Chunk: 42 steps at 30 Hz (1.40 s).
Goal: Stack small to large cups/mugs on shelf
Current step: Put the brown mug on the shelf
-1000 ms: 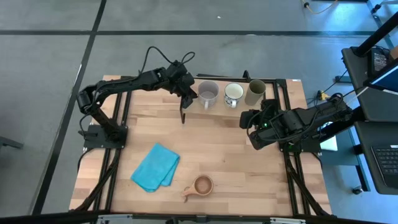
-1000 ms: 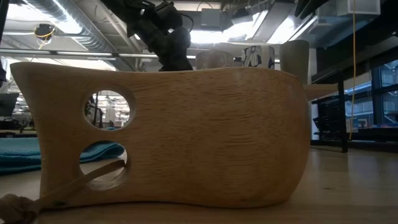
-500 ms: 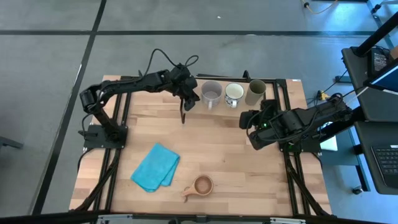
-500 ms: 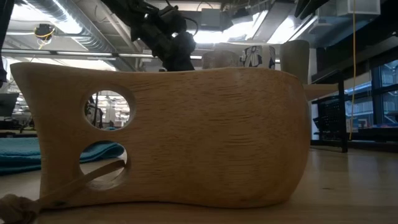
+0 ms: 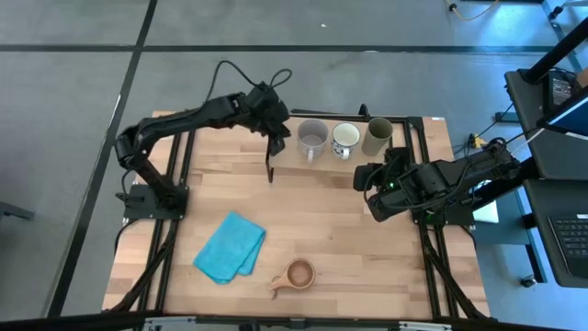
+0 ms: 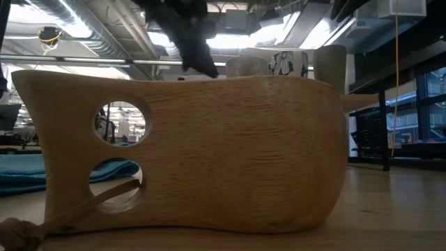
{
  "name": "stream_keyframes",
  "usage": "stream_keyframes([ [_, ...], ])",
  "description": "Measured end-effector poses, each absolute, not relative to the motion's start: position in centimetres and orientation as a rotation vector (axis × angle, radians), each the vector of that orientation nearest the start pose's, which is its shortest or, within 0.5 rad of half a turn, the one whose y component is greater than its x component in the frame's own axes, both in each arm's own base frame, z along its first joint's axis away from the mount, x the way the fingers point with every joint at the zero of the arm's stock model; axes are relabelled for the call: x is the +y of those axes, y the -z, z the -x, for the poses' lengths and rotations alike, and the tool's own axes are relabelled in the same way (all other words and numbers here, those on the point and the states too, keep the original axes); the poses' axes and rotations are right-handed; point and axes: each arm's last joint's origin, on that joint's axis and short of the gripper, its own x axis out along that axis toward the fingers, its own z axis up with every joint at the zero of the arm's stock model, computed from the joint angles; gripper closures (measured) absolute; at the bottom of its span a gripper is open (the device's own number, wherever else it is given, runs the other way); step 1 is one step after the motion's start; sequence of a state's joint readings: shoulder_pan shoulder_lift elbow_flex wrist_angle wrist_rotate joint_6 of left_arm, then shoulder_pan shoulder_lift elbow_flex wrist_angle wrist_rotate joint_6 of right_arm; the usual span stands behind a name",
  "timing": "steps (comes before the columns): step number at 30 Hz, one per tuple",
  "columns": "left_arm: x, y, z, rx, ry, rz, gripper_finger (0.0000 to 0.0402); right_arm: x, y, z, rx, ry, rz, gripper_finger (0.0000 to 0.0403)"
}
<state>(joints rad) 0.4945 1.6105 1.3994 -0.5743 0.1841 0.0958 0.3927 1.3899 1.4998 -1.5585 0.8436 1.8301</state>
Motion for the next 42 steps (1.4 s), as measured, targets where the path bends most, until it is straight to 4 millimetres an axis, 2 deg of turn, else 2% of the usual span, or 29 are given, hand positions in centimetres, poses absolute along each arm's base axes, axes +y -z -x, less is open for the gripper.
stream_keyframes([
  [6,14.4,-35.5,-29.3,0.863,-0.250,0.131,0.0347,6.4,-36.3,-21.1,0.434,1.160,-0.746,0.0347],
  [9,12.2,-35.9,-28.4,0.955,-0.182,0.131,0.0347,6.6,-36.3,-21.1,0.439,1.153,-0.739,0.0347],
  [15,6.1,-34.7,-27.0,1.082,-0.105,0.119,0.0344,7.2,-36.4,-21.0,0.423,1.120,-0.724,0.0332],
  [23,-0.9,-31.9,-24.5,1.087,-0.094,0.232,0.0310,8.7,-36.2,-20.9,0.451,1.058,-0.726,0.0239],
  [28,-4.7,-30.3,-24.6,1.025,-0.139,0.314,0.0296,10.0,-35.8,-21.1,0.478,1.008,-0.738,0.0200],
  [36,-11.0,-28.9,-25.7,0.927,-0.178,0.420,0.0298,13.3,-34.8,-21.4,0.518,0.898,-0.742,0.0190],
  [42,-14.5,-27.4,-25.7,0.939,-0.177,0.483,0.0298,15.2,-33.8,-21.4,0.525,0.877,-0.752,0.0190],
])
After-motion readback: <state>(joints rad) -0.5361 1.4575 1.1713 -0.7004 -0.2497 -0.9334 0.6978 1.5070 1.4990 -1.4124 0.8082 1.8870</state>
